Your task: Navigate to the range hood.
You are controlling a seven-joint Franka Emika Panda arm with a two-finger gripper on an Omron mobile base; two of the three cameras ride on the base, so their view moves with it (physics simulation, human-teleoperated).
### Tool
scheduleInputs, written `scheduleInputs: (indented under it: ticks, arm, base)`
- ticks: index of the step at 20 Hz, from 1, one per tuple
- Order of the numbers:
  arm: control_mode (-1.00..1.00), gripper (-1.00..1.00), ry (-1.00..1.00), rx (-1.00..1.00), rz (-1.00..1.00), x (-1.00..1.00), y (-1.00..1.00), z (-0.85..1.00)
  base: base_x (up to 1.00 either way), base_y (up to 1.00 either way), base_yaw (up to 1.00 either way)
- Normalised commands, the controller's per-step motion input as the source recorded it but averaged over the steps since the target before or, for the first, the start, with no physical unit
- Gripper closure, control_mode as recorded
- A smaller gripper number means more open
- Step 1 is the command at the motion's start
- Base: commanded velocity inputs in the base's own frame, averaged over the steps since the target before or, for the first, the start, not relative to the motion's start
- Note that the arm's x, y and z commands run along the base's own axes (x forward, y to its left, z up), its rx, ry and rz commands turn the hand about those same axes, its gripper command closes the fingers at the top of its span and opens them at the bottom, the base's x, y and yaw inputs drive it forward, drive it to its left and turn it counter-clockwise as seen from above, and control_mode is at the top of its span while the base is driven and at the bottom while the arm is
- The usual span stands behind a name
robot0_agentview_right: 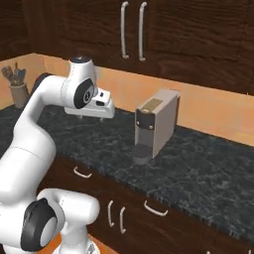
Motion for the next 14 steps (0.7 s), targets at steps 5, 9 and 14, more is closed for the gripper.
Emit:
scheduleInputs:
  ticks: [5,9,14]
  arm:
    - [1.0,-1.0,0.0,0.0,0.0,0.0,0.0,0.0]
    - [1.0,-1.0,0.0,0.0,0.0,0.0,0.0,0.0]
    - [1.0,-1.0,0.0,0.0,0.0,0.0,0.0,0.0]
  base:
    - [-0.26,0.04,0.74]
    - [-0.32,0.09,0.69]
    - [-0.33,0.39,0.66]
